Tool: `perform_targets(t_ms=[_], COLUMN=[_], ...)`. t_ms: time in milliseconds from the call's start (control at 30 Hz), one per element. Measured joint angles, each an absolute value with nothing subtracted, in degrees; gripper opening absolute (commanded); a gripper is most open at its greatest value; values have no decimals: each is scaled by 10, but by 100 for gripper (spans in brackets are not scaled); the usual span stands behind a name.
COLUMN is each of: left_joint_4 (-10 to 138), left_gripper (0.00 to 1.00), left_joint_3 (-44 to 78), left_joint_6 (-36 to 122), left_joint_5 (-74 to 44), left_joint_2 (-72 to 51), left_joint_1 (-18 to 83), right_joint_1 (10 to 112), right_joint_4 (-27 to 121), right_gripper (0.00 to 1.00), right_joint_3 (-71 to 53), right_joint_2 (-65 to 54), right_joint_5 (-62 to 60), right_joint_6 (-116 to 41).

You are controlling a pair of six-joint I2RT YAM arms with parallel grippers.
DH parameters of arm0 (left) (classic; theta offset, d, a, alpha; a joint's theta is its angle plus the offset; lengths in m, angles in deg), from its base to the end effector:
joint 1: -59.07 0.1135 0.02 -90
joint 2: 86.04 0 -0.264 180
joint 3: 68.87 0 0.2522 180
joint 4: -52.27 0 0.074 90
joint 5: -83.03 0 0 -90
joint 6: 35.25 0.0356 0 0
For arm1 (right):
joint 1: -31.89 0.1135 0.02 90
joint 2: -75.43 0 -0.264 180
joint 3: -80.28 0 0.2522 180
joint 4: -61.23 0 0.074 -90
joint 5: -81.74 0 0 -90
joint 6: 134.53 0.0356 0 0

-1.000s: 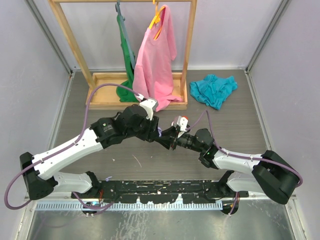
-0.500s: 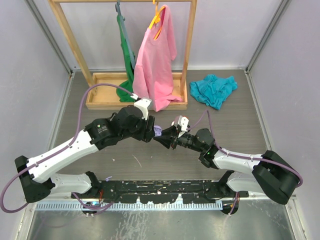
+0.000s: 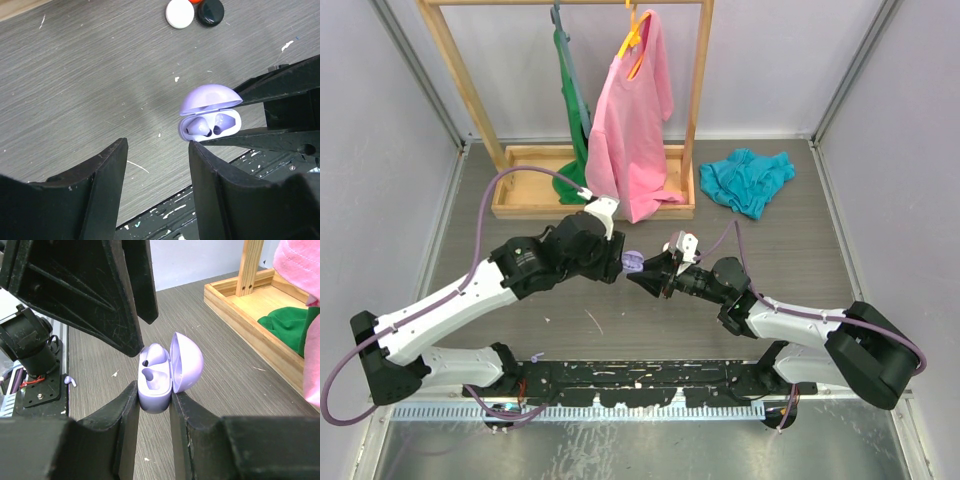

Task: Insert the wireless bluetooth earbuds into the charging case
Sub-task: Place the earbud in the charging case, then move the earbud to the center of the board.

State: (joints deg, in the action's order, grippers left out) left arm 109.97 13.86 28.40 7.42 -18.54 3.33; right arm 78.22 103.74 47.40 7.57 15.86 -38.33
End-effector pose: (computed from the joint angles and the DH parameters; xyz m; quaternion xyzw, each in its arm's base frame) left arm 0.1437 -0.1953 0.3504 0.1815 0.8911 -0.1761 0.3768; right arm 0.1502 0.1784 0.2274 -0.3687 0.5516 0.4489 0.5985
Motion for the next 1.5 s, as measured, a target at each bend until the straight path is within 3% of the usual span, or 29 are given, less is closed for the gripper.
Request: perform_targets(t_ms=[367,700,1033,1500], left_joint_4=[1124,1260,1297,1332], left_gripper=[60,66,65,59], left_joint_3=[127,2,-173,-253], left_joint_6=[238,52,-144,-361], left_joint_5=[94,142,102,62], left_joint_2=[-187,-205,-261,-292], left_joint_1=[48,87,129,149], right_joint_1=[782,782,782,782], right_joint_4=[1036,1036,1038,1045], right_gripper=[1,1,1,1], right_joint_3=[474,479,485,488], right_joint_2=[75,71,68,68], right_joint_5=[156,145,137,136], right_joint_6=[-384,-384,-384,-383])
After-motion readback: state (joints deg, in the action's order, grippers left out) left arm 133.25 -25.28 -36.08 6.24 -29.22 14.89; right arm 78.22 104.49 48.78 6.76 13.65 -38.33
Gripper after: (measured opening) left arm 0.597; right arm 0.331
